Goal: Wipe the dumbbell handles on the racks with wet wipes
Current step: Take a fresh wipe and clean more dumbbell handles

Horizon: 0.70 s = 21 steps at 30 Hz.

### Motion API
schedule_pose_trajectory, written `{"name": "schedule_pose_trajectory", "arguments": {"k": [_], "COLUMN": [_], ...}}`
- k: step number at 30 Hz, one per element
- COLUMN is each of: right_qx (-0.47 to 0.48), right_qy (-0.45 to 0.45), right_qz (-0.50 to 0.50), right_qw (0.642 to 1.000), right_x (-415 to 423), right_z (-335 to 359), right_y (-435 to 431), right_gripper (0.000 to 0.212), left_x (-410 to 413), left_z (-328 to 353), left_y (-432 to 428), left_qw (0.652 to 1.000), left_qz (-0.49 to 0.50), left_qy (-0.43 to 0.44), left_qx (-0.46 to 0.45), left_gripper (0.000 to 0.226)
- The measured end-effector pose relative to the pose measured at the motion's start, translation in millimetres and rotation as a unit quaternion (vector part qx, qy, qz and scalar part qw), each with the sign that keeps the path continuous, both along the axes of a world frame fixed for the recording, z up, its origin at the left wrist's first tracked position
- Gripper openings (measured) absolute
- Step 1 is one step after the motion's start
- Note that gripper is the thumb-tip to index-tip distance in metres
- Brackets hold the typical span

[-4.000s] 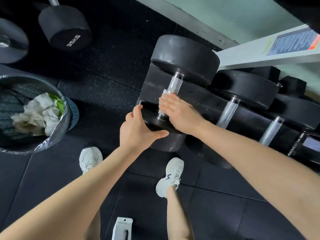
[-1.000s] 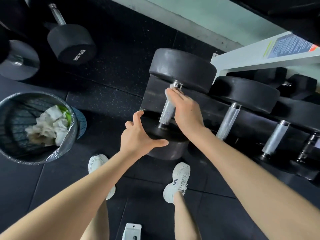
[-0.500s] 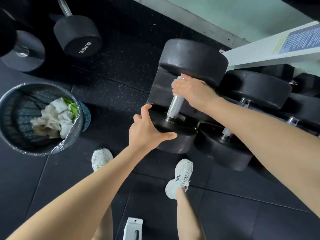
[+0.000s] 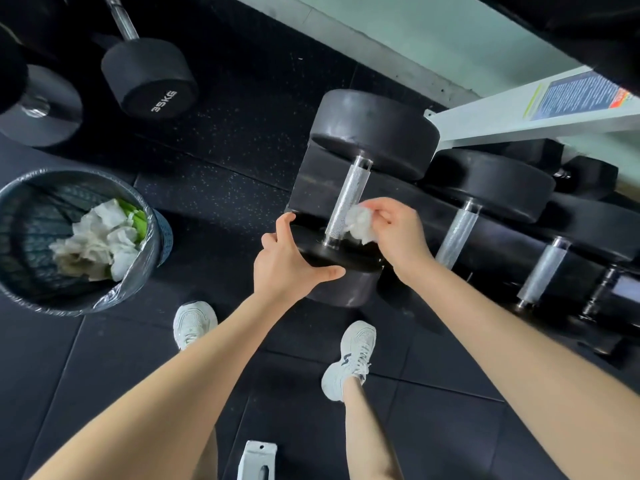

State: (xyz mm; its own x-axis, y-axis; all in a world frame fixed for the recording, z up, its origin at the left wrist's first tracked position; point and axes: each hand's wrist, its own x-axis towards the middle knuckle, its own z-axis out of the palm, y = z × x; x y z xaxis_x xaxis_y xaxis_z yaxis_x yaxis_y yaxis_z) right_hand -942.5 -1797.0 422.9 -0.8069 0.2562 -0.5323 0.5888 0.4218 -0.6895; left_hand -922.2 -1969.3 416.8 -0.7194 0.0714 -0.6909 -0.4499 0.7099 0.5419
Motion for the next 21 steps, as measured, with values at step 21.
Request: {"name": "schedule_pose_trajectory", "arguments": {"k": [21], "right_qx": [-0.028], "right_qy": [-0.100], "right_qz": [-0.284], "right_qw": [0.953], "right_x": [-54.6], "right_z": [-46.0], "right_y": [-19.1], "right_gripper": [0.028], "left_x": [-3.9], "left_z": [0.1], "left_y": [2.0], "left_qw": [1.000], "left_qz": [-0.008], "left_qy": [-0.004], "left_qx": [-0.019], "left_gripper": [0.107]}}
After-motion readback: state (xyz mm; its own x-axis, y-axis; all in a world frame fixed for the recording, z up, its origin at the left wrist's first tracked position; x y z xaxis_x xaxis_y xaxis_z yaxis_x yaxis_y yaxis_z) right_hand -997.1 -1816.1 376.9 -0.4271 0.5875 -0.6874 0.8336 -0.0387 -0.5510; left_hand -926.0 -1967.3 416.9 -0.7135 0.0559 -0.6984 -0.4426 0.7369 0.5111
